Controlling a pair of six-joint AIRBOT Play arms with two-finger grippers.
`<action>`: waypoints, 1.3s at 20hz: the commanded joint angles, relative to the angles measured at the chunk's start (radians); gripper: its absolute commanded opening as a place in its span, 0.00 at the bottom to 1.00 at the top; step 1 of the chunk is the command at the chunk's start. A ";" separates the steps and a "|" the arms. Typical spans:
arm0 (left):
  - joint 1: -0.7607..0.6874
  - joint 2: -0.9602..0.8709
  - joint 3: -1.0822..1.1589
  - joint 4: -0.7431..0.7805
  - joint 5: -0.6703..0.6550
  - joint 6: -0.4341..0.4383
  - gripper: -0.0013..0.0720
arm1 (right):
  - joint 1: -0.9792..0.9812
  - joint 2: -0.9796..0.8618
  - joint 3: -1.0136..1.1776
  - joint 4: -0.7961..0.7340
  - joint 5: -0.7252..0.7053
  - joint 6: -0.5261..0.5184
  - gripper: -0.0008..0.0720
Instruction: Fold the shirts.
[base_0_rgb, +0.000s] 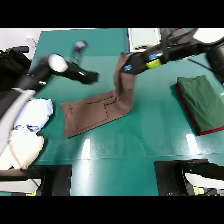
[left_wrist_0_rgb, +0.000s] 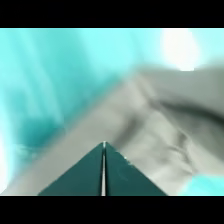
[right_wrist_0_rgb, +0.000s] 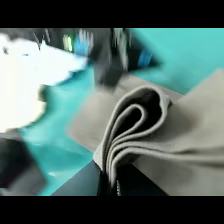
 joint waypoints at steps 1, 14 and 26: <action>0.159 0.221 0.001 0.129 -0.034 0.003 0.05 | 0.222 -0.094 0.001 0.120 -0.207 -0.038 0.05; 0.259 0.379 0.000 0.095 -0.101 0.027 0.05 | 0.172 -0.169 -0.158 -0.169 -0.206 -0.019 0.39; 0.090 0.308 0.000 0.074 -0.074 0.063 0.05 | -0.099 -0.467 -0.227 0.076 -0.069 -0.014 0.89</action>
